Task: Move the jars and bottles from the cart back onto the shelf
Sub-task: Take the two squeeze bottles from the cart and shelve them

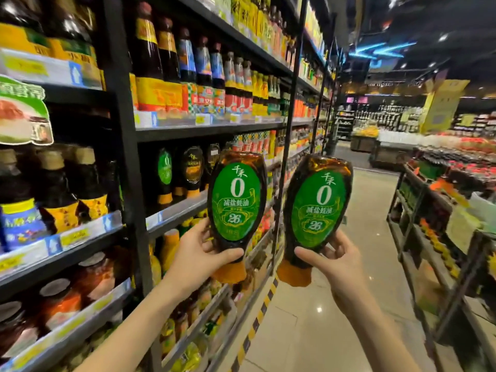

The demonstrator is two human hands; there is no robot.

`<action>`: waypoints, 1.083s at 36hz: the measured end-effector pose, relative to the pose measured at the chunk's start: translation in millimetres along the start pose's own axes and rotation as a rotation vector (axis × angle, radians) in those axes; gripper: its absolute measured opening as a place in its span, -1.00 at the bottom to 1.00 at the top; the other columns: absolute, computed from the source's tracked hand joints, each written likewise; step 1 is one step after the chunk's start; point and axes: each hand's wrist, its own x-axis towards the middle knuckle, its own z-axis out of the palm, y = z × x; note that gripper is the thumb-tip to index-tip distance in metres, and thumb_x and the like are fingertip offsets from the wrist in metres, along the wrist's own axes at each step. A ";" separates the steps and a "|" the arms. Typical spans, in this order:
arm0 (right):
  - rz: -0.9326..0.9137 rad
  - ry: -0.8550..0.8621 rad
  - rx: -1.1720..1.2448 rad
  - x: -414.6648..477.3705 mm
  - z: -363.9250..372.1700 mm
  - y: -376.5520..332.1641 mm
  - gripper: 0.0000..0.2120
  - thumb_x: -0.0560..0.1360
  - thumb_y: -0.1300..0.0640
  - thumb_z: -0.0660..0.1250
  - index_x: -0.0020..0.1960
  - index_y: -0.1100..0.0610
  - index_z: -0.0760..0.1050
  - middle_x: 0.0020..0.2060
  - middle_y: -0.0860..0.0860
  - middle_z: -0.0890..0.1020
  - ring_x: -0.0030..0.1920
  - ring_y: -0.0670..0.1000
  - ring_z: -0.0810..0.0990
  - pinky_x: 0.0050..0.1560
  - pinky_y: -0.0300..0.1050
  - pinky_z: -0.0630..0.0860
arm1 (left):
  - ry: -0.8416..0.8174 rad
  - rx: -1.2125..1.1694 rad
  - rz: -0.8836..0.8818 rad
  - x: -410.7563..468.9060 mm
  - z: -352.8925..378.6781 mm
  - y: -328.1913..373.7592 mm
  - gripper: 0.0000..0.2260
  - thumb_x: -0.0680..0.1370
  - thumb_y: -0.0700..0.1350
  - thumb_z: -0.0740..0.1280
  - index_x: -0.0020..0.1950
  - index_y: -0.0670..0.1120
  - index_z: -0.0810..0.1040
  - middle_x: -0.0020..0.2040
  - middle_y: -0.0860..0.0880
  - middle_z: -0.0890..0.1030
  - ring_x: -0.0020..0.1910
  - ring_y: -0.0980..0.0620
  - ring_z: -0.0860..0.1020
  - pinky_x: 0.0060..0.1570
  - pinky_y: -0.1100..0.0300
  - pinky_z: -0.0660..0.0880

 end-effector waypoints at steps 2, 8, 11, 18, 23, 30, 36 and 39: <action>-0.011 -0.044 0.016 29.1 6.4 13.4 -0.50 0.16 0.33 0.52 0.02 0.01 0.50 -0.15 -0.17 0.70 -0.11 -0.15 0.67 -0.20 -0.33 0.57 | 0.027 -0.003 -0.002 24.2 -2.0 -13.2 -0.45 0.27 -0.30 0.52 0.17 0.03 0.47 0.11 0.04 0.62 0.06 0.13 0.62 -0.09 0.37 0.54; 0.003 -0.159 0.084 121.0 32.1 45.6 -0.37 0.03 0.08 0.62 0.07 0.06 0.53 -0.05 -0.07 0.71 -0.03 -0.06 0.68 -0.10 -0.25 0.59 | 0.112 0.033 0.007 95.4 -16.7 -34.0 -0.43 0.25 -0.27 0.53 0.18 0.03 0.46 0.14 0.04 0.61 0.08 0.13 0.62 -0.05 0.37 0.54; 0.004 -0.202 0.093 160.4 45.3 62.0 -0.41 0.07 0.14 0.59 0.07 0.04 0.53 -0.02 -0.03 0.70 0.02 -0.02 0.67 -0.04 -0.21 0.60 | 0.157 0.088 0.038 122.0 -24.6 -37.4 -0.50 0.31 -0.37 0.49 0.11 0.02 0.46 0.06 0.05 0.63 0.02 0.20 0.62 -0.10 0.42 0.52; -0.005 -0.314 0.151 229.1 85.3 99.6 -0.44 0.09 0.19 0.55 0.08 0.08 0.53 -0.05 0.00 0.70 -0.03 -0.04 0.67 -0.14 -0.31 0.56 | 0.317 0.215 0.048 162.7 -42.4 -52.3 -0.48 0.28 -0.42 0.50 0.10 -0.02 0.46 -0.01 0.12 0.60 -0.10 0.36 0.60 -0.18 0.50 0.48; -0.007 -0.438 0.200 274.9 113.5 124.7 -0.44 0.10 0.17 0.56 0.08 0.05 0.53 -0.04 -0.04 0.69 -0.02 -0.08 0.66 -0.13 -0.32 0.56 | 0.432 0.311 0.027 184.6 -52.4 -68.4 -0.48 0.28 -0.35 0.53 0.07 0.07 0.45 0.03 0.15 0.58 -0.05 0.42 0.56 -0.17 0.53 0.46; -0.037 -0.624 0.229 336.0 144.9 159.1 -0.40 0.15 0.26 0.55 0.16 0.19 0.47 0.01 0.02 0.66 -0.02 -0.12 0.65 -0.10 -0.32 0.57 | 0.604 0.380 -0.018 214.0 -53.1 -94.0 -0.48 0.29 -0.30 0.53 0.11 0.08 0.44 0.08 0.15 0.57 0.01 0.37 0.56 -0.12 0.51 0.47; -0.100 -0.726 0.219 378.5 175.9 183.6 -0.43 0.12 0.31 0.58 0.09 0.16 0.50 -0.10 -0.04 0.69 -0.07 -0.14 0.65 -0.13 -0.36 0.54 | 0.749 0.419 -0.067 222.8 -46.8 -104.9 -0.45 0.24 -0.21 0.55 0.16 0.03 0.44 0.09 0.11 0.59 0.03 0.31 0.57 -0.08 0.47 0.50; -0.110 -0.791 0.228 388.9 193.5 190.9 -0.43 0.16 0.35 0.58 0.12 0.18 0.49 -0.01 0.03 0.66 0.00 -0.08 0.64 -0.08 -0.31 0.55 | 0.816 0.410 -0.083 218.8 -42.4 -105.8 -0.46 0.21 -0.19 0.54 0.12 0.04 0.45 0.08 0.09 0.60 0.02 0.30 0.58 -0.08 0.44 0.51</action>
